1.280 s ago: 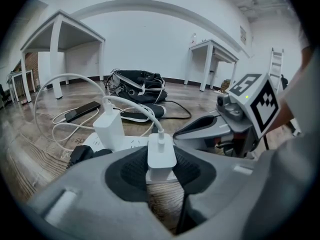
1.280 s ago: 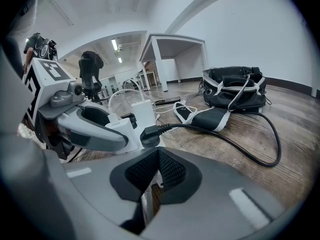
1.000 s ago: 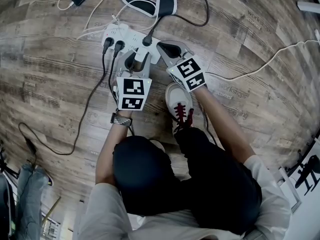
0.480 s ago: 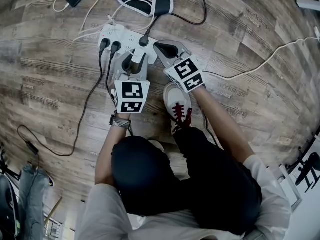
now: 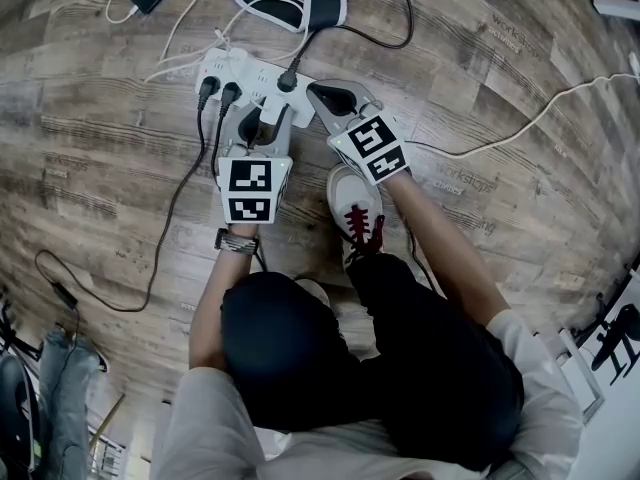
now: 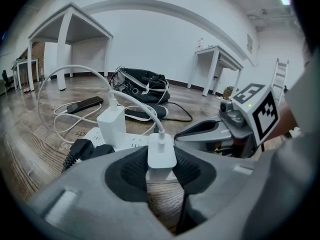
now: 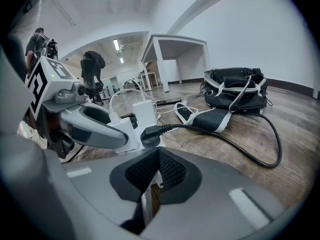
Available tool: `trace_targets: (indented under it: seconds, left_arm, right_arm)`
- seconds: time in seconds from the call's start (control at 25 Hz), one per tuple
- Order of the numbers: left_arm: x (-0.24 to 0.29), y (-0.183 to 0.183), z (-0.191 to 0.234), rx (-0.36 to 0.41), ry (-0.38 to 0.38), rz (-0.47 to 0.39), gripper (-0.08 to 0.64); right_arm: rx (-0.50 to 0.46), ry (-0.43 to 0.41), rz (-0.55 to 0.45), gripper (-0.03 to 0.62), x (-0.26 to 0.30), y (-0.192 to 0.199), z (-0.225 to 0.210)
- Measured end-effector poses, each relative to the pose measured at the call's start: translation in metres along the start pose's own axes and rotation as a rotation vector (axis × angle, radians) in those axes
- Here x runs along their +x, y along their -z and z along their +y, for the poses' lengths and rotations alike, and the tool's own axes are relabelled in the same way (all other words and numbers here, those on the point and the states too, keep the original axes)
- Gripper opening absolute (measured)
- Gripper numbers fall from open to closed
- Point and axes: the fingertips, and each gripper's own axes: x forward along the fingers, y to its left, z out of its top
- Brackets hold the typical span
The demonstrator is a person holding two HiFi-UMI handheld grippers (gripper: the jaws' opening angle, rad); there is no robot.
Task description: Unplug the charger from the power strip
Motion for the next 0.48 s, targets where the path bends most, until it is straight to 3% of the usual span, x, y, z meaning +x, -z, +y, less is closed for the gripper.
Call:
trace_targets:
  seconds: [0.16,0.48]
  left_arm:
    - [-0.001,-0.0012,-0.002,0.051,-0.015,0.004,0.14]
    - [-0.0059,-0.0068,-0.003,0.076,-0.025,-0.007,0.14]
  right_arm:
    - [-0.004,-0.001,0.0,0.001,-0.0002,-0.0008,0.0005]
    - [-0.01,-0.004,0.005,0.001,0.0008,-0.0004,0.0017]
